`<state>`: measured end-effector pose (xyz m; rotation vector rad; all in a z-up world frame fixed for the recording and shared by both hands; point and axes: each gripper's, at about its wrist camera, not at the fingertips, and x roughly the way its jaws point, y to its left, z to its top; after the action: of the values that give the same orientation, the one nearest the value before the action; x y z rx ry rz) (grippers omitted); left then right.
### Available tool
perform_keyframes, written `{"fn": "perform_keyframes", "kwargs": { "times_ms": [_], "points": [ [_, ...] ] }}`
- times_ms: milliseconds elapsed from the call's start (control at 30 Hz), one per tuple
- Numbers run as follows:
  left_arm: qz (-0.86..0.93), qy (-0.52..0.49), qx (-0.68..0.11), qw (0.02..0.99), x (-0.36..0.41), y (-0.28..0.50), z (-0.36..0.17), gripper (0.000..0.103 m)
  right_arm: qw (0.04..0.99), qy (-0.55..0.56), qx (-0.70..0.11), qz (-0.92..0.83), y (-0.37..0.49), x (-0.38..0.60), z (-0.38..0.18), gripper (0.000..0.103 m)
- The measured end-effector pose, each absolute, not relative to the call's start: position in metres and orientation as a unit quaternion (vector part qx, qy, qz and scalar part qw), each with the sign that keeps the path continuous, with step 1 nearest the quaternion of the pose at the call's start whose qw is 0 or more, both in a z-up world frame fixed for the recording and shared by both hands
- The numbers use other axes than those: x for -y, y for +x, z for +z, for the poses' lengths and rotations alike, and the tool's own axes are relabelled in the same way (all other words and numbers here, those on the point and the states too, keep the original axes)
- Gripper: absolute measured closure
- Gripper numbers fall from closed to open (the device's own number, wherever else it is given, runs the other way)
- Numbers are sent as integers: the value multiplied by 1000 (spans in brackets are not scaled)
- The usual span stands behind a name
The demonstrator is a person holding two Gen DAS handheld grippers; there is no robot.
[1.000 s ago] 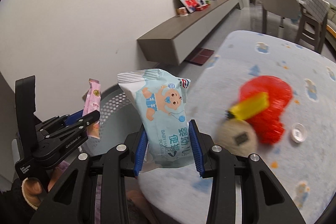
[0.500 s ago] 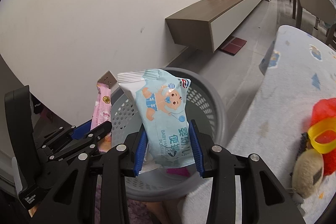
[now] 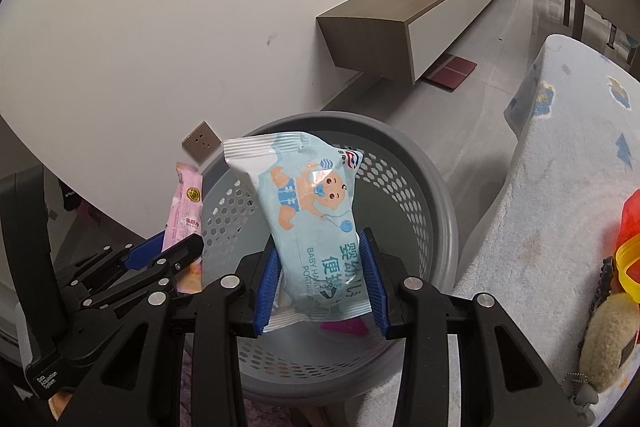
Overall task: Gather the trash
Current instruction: 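Carry both items over the wastebasket and open both grippers, then move both grippers back toward the plush ball and red bag on the table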
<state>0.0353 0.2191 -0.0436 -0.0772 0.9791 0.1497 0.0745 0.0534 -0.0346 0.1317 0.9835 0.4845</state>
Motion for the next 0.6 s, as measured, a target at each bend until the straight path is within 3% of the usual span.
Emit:
{"fn": "perform_keyframes", "kwargs": {
  "times_ms": [100, 133, 167, 600],
  "points": [
    [76, -41, -469, 879, -223, 36, -44, 61, 853, 66, -465, 230, 70, -51, -31, 48],
    [77, -42, -468, 879, -223, 35, -43, 54, 855, 69, -461, 228, 69, -50, -29, 40],
    [78, -43, -466, 880, -223, 35, -43, 44, 857, 71, -457, 227, 67, -48, -28, 38],
    [83, -49, -459, 883, -225, 34, -40, 37, 863, 69, -451, 220, 63, -46, -26, 38]
  ]
}}
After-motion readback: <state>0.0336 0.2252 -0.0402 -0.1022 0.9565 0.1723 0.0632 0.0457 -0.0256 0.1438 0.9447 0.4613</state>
